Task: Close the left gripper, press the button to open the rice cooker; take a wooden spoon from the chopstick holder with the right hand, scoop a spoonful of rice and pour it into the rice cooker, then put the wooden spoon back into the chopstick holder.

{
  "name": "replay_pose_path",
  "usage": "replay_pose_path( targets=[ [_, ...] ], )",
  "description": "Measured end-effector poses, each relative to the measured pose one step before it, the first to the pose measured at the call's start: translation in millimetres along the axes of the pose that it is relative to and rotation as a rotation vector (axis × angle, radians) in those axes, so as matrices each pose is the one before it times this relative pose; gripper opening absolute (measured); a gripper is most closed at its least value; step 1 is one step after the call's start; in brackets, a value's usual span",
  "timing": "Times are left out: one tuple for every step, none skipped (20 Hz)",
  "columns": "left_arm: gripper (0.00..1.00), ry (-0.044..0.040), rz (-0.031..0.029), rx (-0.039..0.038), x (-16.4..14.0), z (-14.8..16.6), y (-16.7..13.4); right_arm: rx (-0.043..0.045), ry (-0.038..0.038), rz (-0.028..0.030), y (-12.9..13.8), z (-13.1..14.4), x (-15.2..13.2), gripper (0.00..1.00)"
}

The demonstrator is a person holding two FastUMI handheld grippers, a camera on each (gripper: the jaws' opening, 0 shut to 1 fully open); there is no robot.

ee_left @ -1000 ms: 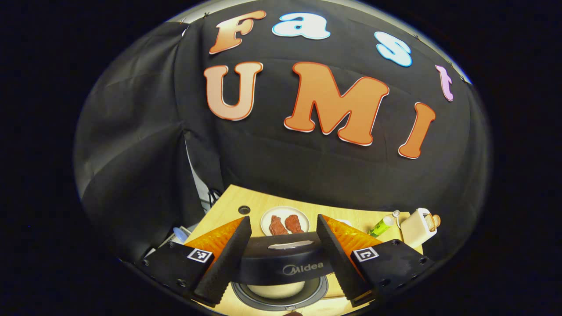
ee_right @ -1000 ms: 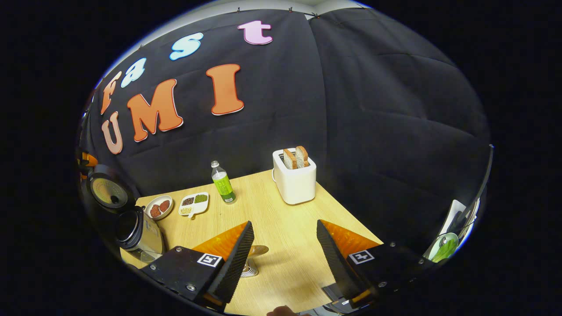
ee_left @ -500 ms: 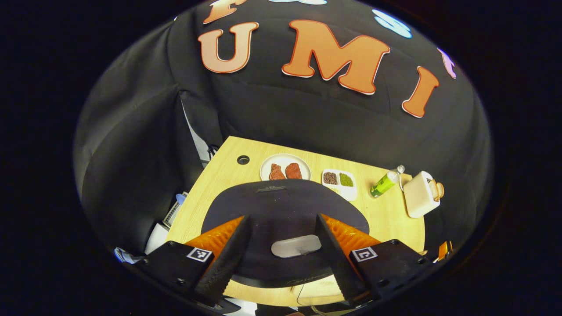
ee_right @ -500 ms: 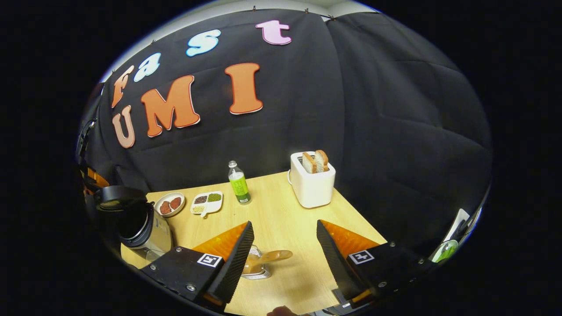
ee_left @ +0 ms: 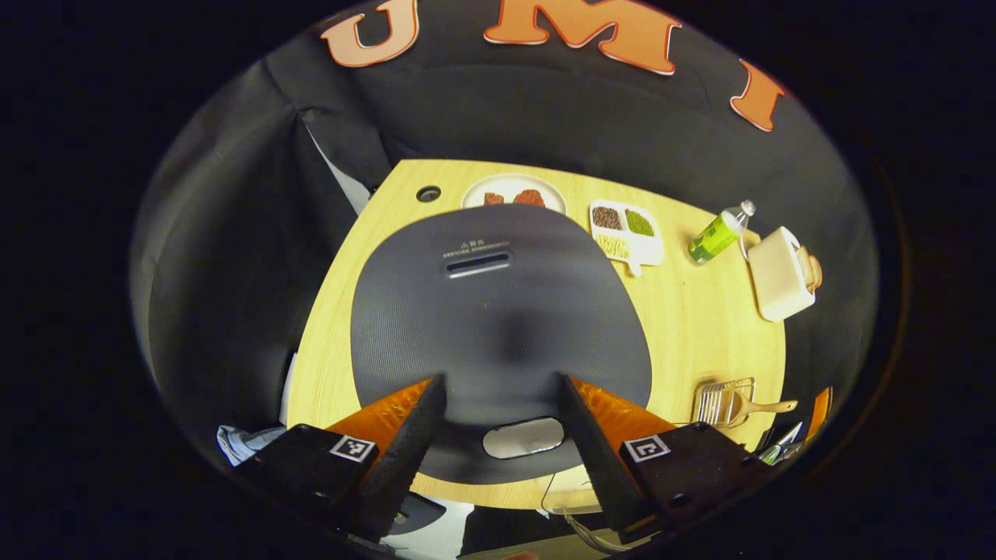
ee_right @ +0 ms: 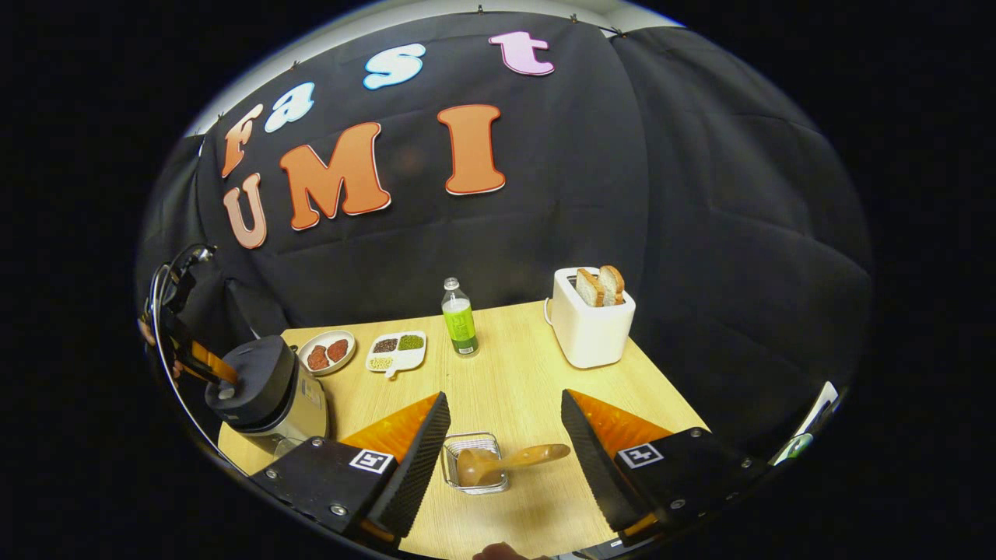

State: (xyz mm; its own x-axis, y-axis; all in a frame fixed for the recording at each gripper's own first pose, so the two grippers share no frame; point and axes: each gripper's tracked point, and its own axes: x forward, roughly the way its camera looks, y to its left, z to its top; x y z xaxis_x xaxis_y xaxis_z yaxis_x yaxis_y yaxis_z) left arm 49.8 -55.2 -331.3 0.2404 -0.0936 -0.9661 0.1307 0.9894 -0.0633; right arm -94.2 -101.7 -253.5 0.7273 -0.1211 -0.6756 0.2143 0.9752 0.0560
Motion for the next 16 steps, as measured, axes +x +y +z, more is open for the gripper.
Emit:
replay_pose_path(
  targets=[
    [0.99,-0.00572,0.00449,0.00373,2.93,2.4,0.03,-0.00451,-0.0011,0.00365,1.64,-0.23,0.32,0.89],
    [0.99,0.01189,0.00176,-0.0044,2.03,-0.66,-0.33,-0.00274,-0.00114,0.00238,1.22,0.62,-1.2,0.9],
    [0.98,0.00621,-0.00022,-0.00483,-2.33,0.86,0.23,-0.00226,-0.00048,0.0039,1.75,0.57,-0.06,0.89],
    [0.99,0.00677,-0.00043,0.00042,1.06,1.19,0.52,-0.00253,-0.00025,0.00279,2.06,0.7,-0.32,0.89],
    [0.99,0.01012,0.00245,-0.0033,0.57,-3.03,0.2,-0.00357,-0.00258,0.00257,1.34,1.05,-0.05,0.89],
    [0.99,-0.00601,0.00275,0.00037,-0.27,2.66,0.71,-0.00321,-0.00357,0.00584,2.8,2.22,-0.09,0.89],
    [0.99,0.00738,0.00234,-0.00236,2.15,-0.7,-0.19,-0.00236,-0.00287,0.00427,2.27,1.79,0.58,0.89],
    [0.99,-0.00702,0.00075,-0.00123,-0.72,1.33,0.82,-0.00029,-0.00502,0.00753,3.17,2.71,-0.21,0.89],
    [0.99,-0.00302,-0.00143,0.00028,1.0,-1.6,-1.52,-0.00007,-0.00638,0.00619,3.25,3.36,0.05,0.89],
    [0.99,-0.01809,-0.00035,0.00053,-1.76,0.51,0.79,-0.00171,-0.00633,0.00636,3.17,3.64,0.68,0.89],
    [0.99,-0.0199,-0.00112,0.00143,4.52,1.04,-4.64,-0.00396,-0.00692,0.00853,3.71,4.16,-0.39,0.89],
    [0.99,-0.02623,-0.00096,-0.00654,-0.66,1.79,1.15,-0.0077,-0.00846,0.00669,3.75,4.82,0.74,0.89],
    [1.0,-0.03215,-0.00131,-0.02468,-0.85,0.6,1.84,-0.0093,-0.01393,0.00672,3.2,6.22,0.49,0.89],
    [0.97,-0.0306,-0.01437,-0.02723,-1.06,3.85,-0.94,-0.00825,-0.01942,0.00164,2.3,9.12,0.21,0.89],
    [1.0,-0.03403,-0.01501,-0.02563,-2.91,0.87,-0.19,-0.00719,-0.02109,0.00559,4.0,9.96,-0.52,0.89],
    [0.97,-0.05765,-0.00345,-0.00847,-6.12,9.61,2.59,-0.0074,-0.02353,0.00118,4.09,10.43,-1.03,0.89]
  ],
)
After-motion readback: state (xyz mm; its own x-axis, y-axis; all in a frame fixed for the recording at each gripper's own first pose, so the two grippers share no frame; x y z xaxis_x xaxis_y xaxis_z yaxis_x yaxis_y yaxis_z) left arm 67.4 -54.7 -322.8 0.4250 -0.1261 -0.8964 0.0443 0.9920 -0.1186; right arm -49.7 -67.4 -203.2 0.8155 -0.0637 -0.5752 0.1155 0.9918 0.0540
